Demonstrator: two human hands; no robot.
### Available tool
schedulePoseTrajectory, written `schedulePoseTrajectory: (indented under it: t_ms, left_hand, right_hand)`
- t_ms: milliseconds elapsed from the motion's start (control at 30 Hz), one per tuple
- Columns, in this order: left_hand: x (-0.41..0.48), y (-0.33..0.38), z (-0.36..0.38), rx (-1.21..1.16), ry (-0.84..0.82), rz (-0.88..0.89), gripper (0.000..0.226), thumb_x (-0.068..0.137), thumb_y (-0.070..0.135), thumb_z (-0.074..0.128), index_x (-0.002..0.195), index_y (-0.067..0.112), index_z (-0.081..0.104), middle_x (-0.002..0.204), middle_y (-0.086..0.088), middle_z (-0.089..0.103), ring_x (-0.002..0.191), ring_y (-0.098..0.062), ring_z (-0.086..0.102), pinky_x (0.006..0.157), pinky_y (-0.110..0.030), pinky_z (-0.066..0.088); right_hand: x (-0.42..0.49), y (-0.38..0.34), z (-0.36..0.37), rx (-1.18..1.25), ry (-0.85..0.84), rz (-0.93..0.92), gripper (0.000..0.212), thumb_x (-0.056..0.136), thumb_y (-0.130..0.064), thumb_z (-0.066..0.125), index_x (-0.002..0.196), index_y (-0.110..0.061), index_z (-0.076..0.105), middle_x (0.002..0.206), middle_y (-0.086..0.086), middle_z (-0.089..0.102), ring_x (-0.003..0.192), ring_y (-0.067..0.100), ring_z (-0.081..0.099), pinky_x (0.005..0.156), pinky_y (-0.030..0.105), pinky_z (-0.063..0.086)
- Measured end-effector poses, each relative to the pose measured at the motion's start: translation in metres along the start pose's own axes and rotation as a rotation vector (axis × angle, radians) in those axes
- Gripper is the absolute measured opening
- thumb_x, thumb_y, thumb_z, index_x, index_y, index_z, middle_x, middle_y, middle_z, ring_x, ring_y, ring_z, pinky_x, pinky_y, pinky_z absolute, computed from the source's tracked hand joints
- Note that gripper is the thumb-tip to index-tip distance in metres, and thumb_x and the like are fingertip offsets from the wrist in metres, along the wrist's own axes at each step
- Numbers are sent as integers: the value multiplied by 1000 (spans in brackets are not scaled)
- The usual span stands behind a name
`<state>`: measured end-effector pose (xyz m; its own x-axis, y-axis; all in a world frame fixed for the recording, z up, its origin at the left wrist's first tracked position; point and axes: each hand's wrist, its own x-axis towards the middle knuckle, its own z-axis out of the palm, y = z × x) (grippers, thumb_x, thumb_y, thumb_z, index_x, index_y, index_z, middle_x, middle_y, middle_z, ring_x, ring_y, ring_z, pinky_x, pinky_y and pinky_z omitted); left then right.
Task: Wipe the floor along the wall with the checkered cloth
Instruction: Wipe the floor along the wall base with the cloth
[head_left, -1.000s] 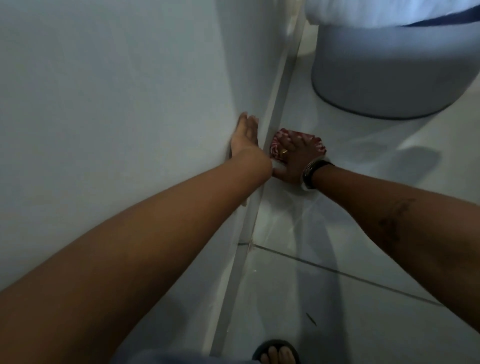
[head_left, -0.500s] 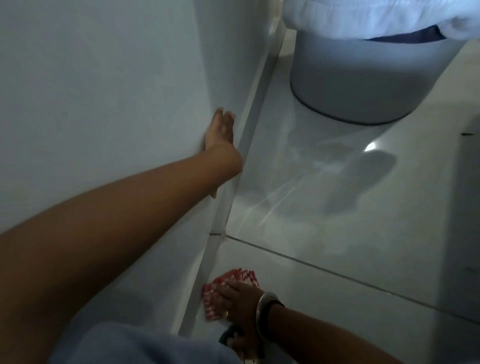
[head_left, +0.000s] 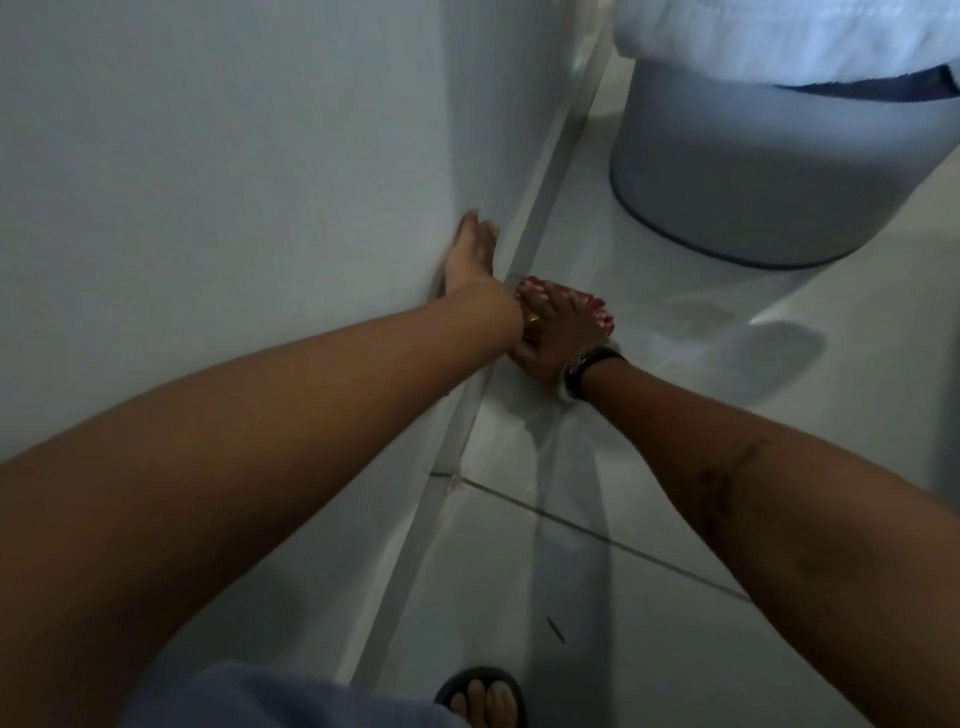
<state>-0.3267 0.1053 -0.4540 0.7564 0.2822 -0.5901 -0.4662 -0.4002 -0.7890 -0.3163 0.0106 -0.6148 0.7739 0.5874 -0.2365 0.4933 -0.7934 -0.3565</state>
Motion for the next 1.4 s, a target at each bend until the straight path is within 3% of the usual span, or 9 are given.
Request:
schedulePoseTrajectory:
  t_ms: [200, 367, 500, 800, 867, 1000, 1100, 1233, 1400]
  left_hand:
    - [-7, -1, -4, 53, -29, 19, 120, 70, 74, 49, 151, 11, -14, 160, -18, -13, 147, -35, -15, 116, -56, -9]
    - [-2, 5, -1, 144, -25, -10, 114, 77, 61, 56, 151, 8, -13, 160, -18, -11, 147, -35, -13, 116, -54, -7]
    - [2, 3, -8, 189, -43, -25, 120, 72, 68, 55, 151, 10, -14, 161, -16, -9, 148, -34, -11, 115, -54, -6]
    - [3, -3, 12, 122, 73, -1, 111, 78, 63, 51, 150, 7, -13, 161, -15, -14, 147, -31, -15, 116, -52, -9]
    - [1, -2, 15, 123, 83, 8, 111, 78, 64, 50, 151, 8, -12, 161, -15, -14, 147, -31, -16, 116, -52, -11]
    - [-8, 3, 16, 91, 85, 8, 101, 84, 63, 41, 151, 9, -12, 160, -16, -14, 147, -33, -16, 115, -54, -13]
    - [-12, 1, 14, 76, 93, 4, 105, 82, 64, 44, 151, 8, -12, 160, -17, -14, 147, -33, -16, 115, -54, -12]
    - [-17, 3, 15, 81, 86, 22, 116, 75, 70, 47, 150, 5, -12, 160, -20, -14, 146, -36, -16, 116, -56, -11]
    - [-18, 7, 17, 61, 79, 26, 115, 74, 74, 40, 150, 4, -12, 159, -23, -15, 145, -40, -17, 115, -57, -11]
  right_hand:
    - [-21, -16, 9, -17, -71, -3, 91, 73, -65, 31, 154, -25, 20, 165, 5, 3, 150, 28, -3, 121, 47, 0]
    - [-139, -84, 53, 166, -181, -290, 86, 77, -55, 58, 150, -20, 32, 161, 13, 20, 148, 35, 10, 118, 50, -2]
    - [-185, -124, 84, 117, -230, -348, 91, 77, -59, 54, 151, -12, 27, 161, 13, 20, 149, 34, 6, 111, 51, -15]
    - [-122, -58, 57, -178, -55, -722, 51, 85, -50, 52, 125, -23, 65, 137, 4, 61, 129, 39, 49, 112, 61, 25]
    - [-103, -40, 49, -186, 1, -608, 51, 87, -53, 51, 127, -25, 64, 138, 5, 59, 131, 38, 47, 113, 61, 21]
    - [-58, -11, 27, -238, -2, -339, 65, 90, -61, 32, 146, -28, 41, 155, -1, 38, 146, 31, 24, 116, 57, -3]
    - [-39, 4, 17, -305, -1, -262, 74, 88, -63, 24, 152, -26, 28, 160, 1, 26, 148, 26, 16, 116, 56, -1]
    - [7, 13, 2, -113, 124, 18, 84, 87, -69, 28, 154, -21, 19, 161, 0, 23, 149, 22, 15, 118, 51, 0]
    - [33, 26, -11, -49, 104, 61, 88, 85, -70, 33, 155, -20, 14, 163, 1, 16, 150, 23, 11, 119, 48, 0]
